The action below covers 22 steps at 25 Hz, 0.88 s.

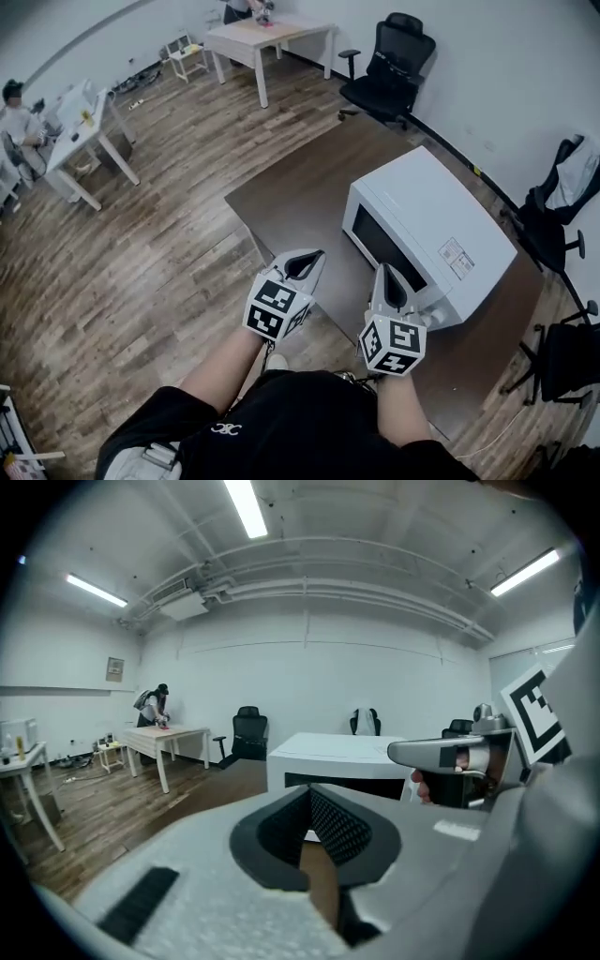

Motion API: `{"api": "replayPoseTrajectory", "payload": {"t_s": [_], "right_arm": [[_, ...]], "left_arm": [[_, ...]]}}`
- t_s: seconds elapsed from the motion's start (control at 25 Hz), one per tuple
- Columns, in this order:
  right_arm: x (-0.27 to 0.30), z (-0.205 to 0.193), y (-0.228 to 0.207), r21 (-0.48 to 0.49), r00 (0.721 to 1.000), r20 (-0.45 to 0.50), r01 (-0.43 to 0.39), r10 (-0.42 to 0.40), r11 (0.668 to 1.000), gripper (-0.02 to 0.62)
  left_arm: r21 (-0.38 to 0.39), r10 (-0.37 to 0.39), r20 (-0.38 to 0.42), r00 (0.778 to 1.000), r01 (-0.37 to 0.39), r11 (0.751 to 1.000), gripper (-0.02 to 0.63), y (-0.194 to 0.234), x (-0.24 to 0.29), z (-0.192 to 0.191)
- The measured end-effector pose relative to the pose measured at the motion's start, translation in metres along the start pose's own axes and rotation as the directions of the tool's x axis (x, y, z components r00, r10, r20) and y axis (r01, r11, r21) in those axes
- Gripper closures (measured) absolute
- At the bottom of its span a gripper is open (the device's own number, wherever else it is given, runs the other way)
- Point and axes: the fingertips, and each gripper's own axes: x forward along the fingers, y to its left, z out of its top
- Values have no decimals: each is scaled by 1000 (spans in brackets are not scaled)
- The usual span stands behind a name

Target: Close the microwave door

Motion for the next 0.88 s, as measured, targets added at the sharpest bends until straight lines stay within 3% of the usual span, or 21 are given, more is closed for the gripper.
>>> {"api": "replayPoseTrajectory", "payload": {"t_s": [0.28,0.52,0.88], "right_arm": [[28,-6,50,-48,994,-50,-97,95,994,588],[35,-9,70,-55,988,-67,-141,137,988,588],[37,-12,70,-57,990,-79,-125,120,991,588]], "left_arm": [[-52,116,3,993,-116,992,594,47,-35,-10],[-72,148,-3,989,-148,986,594,60,-47,-16],[-72,153,-3,988,-153,986,594,63,-48,-16]]}}
